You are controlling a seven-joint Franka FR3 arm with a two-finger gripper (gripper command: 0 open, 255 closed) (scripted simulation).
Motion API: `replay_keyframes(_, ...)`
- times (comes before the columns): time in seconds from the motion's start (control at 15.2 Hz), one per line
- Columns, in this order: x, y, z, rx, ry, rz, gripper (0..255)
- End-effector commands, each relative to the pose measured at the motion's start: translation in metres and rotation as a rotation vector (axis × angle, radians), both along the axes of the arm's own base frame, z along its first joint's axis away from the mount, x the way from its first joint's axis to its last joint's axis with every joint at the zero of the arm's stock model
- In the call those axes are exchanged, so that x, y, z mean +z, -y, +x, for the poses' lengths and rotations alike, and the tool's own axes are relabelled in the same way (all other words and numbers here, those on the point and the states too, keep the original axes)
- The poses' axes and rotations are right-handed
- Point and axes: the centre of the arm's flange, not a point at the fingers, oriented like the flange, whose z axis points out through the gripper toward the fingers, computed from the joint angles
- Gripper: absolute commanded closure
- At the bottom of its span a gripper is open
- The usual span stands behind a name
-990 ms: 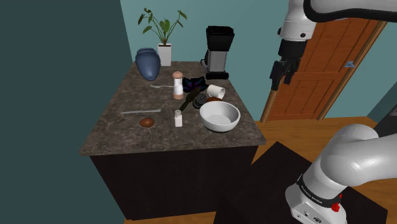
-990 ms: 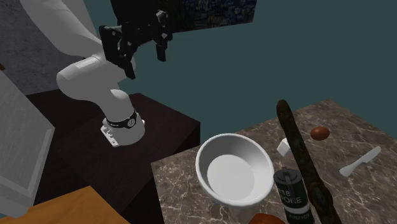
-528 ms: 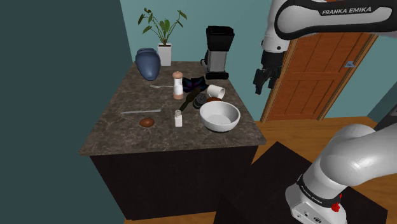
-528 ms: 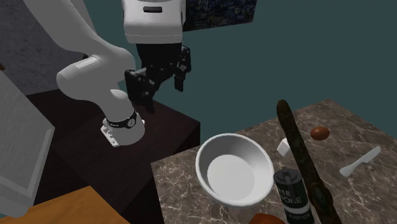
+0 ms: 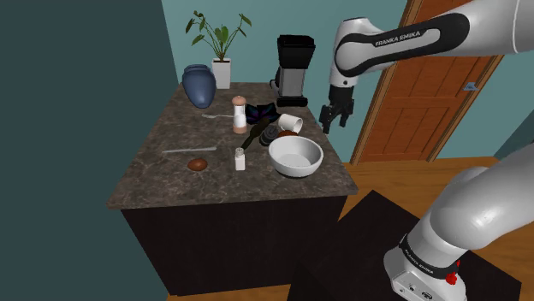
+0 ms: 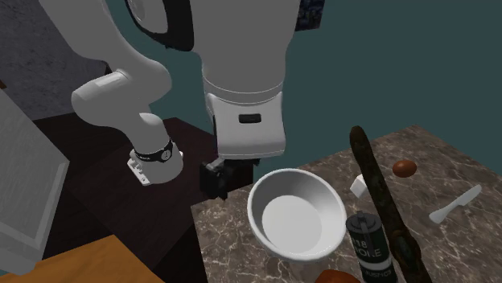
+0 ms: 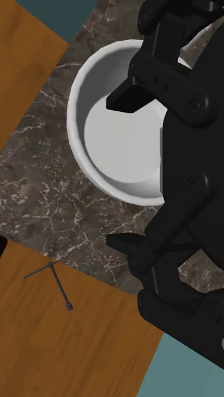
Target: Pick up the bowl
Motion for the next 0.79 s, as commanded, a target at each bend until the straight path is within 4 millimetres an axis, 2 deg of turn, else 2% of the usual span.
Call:
replay_keyframes(0.0, -0.017, 0.004, 0.017, -0.006, 0.000, -0.001, 0)
replay_keyframes(0.46, -0.078, 0.026, 0.084, -0.027, -0.003, -0.001, 0)
replay_keyframes(0.73, -0.096, 0.027, 0.086, -0.028, -0.003, -0.001, 0)
